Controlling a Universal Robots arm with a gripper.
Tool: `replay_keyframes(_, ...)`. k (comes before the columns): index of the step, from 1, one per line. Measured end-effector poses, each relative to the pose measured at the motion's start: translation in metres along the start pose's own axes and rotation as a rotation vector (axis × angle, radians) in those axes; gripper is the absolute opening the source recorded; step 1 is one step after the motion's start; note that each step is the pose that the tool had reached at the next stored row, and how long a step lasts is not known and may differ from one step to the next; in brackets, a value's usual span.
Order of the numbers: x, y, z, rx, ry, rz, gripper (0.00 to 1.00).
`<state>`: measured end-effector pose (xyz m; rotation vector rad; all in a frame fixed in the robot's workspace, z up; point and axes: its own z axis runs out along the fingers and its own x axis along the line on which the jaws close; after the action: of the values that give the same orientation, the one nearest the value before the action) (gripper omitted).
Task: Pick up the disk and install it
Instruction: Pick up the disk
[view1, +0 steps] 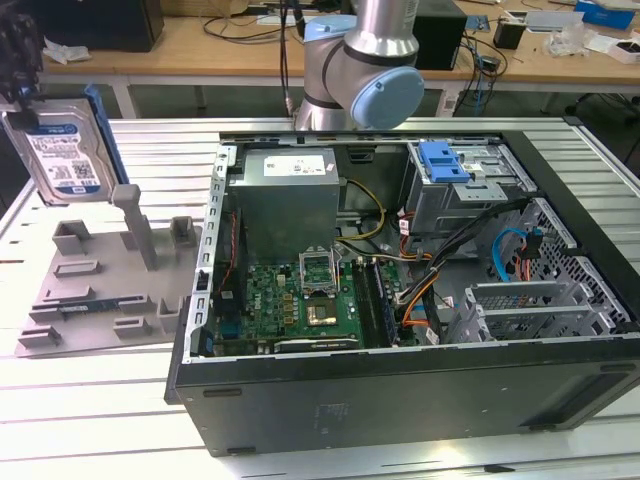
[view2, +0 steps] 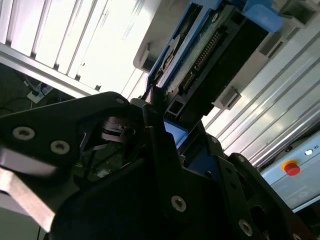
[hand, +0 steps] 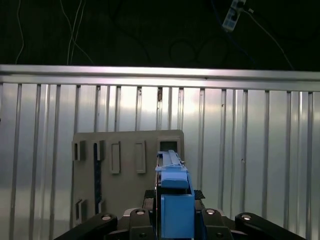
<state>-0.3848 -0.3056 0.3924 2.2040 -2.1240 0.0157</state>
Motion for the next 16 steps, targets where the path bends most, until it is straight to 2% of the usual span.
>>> replay_keyframes(9, 0.0019, -0.0041, -0.0271, -0.0061, 0.004, 0.008, 0.37)
replay_keyframes(16, 0.0028, -0.0064, -0.0384, -0.0094, 0.0047, 0.013, 0.37)
